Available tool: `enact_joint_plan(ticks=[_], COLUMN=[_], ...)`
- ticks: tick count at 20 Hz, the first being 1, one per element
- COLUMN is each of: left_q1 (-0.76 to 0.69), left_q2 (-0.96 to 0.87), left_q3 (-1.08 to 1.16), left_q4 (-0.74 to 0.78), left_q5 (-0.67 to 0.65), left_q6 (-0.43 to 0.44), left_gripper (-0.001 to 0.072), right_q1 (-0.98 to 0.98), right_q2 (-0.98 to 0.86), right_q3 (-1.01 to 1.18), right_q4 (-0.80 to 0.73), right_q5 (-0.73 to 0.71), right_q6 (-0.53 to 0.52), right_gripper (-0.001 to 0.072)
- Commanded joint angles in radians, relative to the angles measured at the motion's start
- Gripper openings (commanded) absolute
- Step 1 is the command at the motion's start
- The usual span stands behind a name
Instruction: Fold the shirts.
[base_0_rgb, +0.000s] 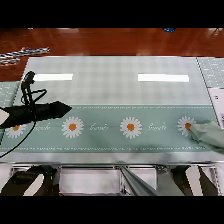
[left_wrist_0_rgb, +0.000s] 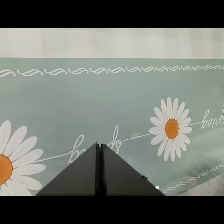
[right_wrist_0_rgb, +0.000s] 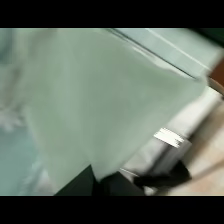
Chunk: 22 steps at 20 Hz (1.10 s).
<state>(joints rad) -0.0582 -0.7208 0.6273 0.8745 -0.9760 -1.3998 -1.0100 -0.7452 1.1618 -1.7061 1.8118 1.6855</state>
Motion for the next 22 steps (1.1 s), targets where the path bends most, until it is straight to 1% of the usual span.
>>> enact_joint_plan(ticks=[1,2,4,6,7,8,9,10,12,13,14,15,16,17,18,19,20,21,22], left_q1=[-0.001,0.000,0.000,0.003,0.019,0.042,0.069,0.090,0.103,0.089,0.063,0.023,-0.022,-0.076,-0.132,-0.188,-0.225,-0.249,-0.261], left_q2=[-0.001,-0.001,-0.001,-0.004,-0.017,-0.039,-0.069,-0.103,-0.195,-0.252,-0.306,-0.364,-0.416,-0.466,-0.503,-0.533,-0.557,-0.576,-0.586], left_q3=[0.000,0.000,0.000,0.006,0.034,0.082,0.151,0.228,0.421,0.529,0.624,0.718,0.789,0.845,0.871,0.867,0.847,0.808,0.750], left_q4=[0.000,0.000,0.000,0.001,0.003,0.003,0.003,0.003,0.003,-0.001,0.000,0.000,0.003,0.052,0.155,0.284,0.390,0.472,0.515], left_q5=[0.000,0.006,0.045,0.140,0.171,0.172,0.161,0.143,0.089,0.053,0.023,-0.007,-0.039,-0.062,-0.074,-0.085,-0.109,-0.128,-0.116], left_q6=[0.001,0.001,0.001,0.001,0.001,0.001,0.001,0.001,0.001,0.000,0.000,0.000,0.001,0.002,0.000,-0.012,-0.074,-0.128,-0.152], left_gripper=[0.0018,0.0018,0.0018,0.0018,0.0018,0.0018,0.0018,0.0018,0.0017,0.0018,0.0017,0.0017,0.0017,0.0017,0.0017,0.0017,0.0017,0.0017,0.0018], right_q1=[-0.023,-0.023,-0.023,-0.023,-0.023,-0.023,-0.023,-0.023,0.034,0.103,0.209,0.332,0.481,0.620,0.772,0.903,1.030,1.129,1.189], right_q2=[0.074,0.072,0.062,0.042,0.027,0.011,-0.008,-0.029,-0.077,-0.100,-0.130,-0.158,-0.188,-0.216,-0.254,-0.297,-0.352,-0.412,-0.467], right_q3=[-0.153,-0.169,-0.172,-0.156,-0.132,-0.095,-0.043,0.015,0.118,0.160,0.202,0.234,0.253,0.254,0.254,0.253,0.253,0.248,0.229], right_q4=[-0.283,-0.277,-0.264,-0.231,-0.178,-0.093,0.047,0.239,0.627,0.777,0.881,0.912,0.891,0.840,0.739,0.603,0.437,0.282,0.175], right_q5=[0.010,0.010,0.010,-0.004,-0.026,-0.061,-0.127,-0.219,-0.404,-0.486,-0.557,-0.606,-0.650,-0.686,-0.697,-0.694,-0.681,-0.670,-0.671], right_q6=[0.064,0.062,0.060,0.055,0.053,0.047,0.033,0.000,-0.032,-0.076,-0.114,-0.140,-0.145,-0.151,-0.154,-0.150,-0.117,-0.054,-0.009], right_gripper=[0.0339,0.0408,0.0407,0.0405,0.0381,0.0261,0.0094,0.0020,0.0020,0.0020,0.0020,0.0020,0.0020,0.0020,0.0020,0.0020,0.0020,0.0019,0.0018])
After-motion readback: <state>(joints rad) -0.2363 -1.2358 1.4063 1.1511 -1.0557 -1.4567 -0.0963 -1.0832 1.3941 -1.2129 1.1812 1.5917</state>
